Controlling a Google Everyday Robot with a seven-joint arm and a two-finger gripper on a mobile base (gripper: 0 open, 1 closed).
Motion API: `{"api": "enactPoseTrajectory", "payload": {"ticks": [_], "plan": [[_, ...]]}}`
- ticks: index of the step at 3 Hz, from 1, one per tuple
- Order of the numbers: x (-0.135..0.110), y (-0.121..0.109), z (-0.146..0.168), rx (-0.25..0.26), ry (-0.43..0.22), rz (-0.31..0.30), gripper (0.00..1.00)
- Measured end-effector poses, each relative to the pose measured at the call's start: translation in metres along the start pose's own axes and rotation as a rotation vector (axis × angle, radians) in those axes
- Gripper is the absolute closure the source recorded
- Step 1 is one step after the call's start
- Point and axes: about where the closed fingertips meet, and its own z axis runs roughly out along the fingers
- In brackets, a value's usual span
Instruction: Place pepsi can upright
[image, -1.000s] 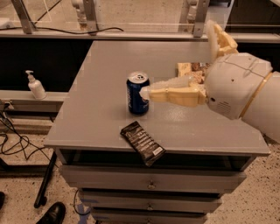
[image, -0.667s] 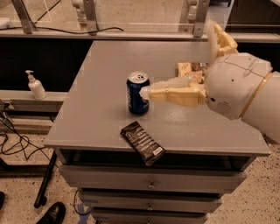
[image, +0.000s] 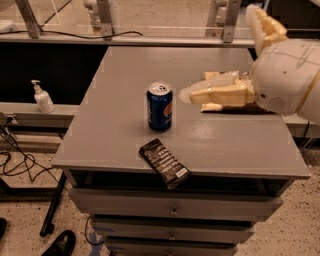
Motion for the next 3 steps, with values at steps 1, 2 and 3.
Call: {"api": "enactPoseTrajectory", "payload": {"ticks": [1,2,3], "plan": [[-0.012,0.043,0.004,0.041,-0.028,-0.080,0.00],[0.004,0.071,-0.006,0.005,0.000,-0.060,0.00],[0.005,0.069,-0.004,0.010,0.000,-0.043,0.00]]}}
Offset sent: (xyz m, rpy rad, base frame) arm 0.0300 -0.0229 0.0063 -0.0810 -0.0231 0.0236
